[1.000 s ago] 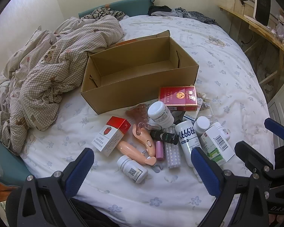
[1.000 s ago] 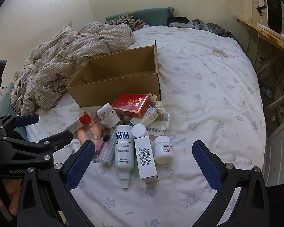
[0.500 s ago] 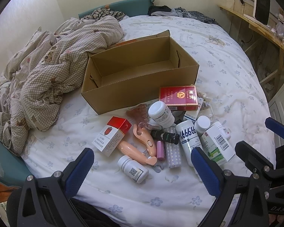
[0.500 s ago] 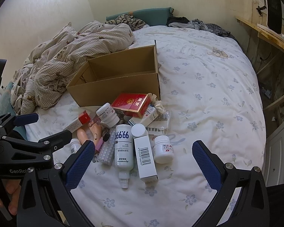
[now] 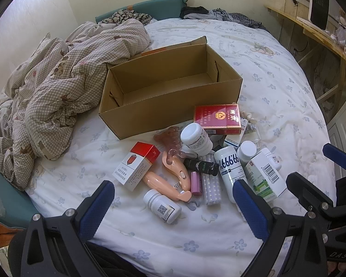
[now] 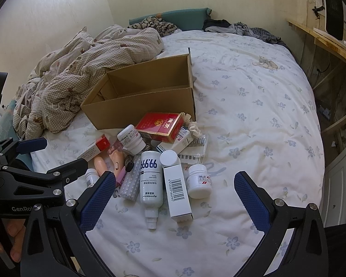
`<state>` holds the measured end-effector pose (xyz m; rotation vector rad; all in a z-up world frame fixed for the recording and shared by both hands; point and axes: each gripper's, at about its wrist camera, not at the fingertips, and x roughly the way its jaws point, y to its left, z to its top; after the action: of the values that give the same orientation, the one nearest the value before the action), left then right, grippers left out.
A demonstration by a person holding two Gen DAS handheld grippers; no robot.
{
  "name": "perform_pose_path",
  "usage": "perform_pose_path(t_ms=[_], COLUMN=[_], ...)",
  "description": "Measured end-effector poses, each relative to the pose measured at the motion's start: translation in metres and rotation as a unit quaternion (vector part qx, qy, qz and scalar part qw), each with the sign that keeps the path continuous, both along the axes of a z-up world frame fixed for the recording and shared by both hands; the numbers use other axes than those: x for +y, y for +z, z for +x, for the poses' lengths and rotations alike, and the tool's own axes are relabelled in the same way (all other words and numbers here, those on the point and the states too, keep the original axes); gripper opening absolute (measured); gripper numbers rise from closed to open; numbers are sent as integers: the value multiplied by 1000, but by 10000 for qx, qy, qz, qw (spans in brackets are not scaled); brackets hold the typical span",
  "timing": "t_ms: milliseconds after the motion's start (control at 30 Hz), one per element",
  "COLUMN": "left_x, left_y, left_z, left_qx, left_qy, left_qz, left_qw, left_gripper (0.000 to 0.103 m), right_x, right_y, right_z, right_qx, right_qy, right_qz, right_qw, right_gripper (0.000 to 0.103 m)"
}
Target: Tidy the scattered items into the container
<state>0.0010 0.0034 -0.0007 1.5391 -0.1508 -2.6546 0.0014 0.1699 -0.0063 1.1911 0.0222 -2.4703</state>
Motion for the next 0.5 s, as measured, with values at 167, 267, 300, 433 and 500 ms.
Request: perform_pose_path(t_ms=[167,267,300,433,500], left_x=[-9,-27,-33,-50,-56], left_y=[4,10,11,14,12], left_z=[-1,-3,-3,-2,-2], left_qx=[28,133,205,504,574], left_qy=[98,328,373,516,400], left_qz=[200,455,539,869,1235], left_qw=[9997,9983,9976,9936,9899], left_gripper=[102,102,102,102,102], right_x=[8,28,38,67,72], right_y=[9,17,18,3,-9], right_z=[-3,-9,-13,-29,-37], right_qx=[157,285,282,-283,-689], right_qy=[-63,-361,-525,-789,-769], right_qz=[-68,-69,-49,-121,-97], right_qw=[9998,9989,9982,9964,9946], right_gripper=[103,103,103,102,100])
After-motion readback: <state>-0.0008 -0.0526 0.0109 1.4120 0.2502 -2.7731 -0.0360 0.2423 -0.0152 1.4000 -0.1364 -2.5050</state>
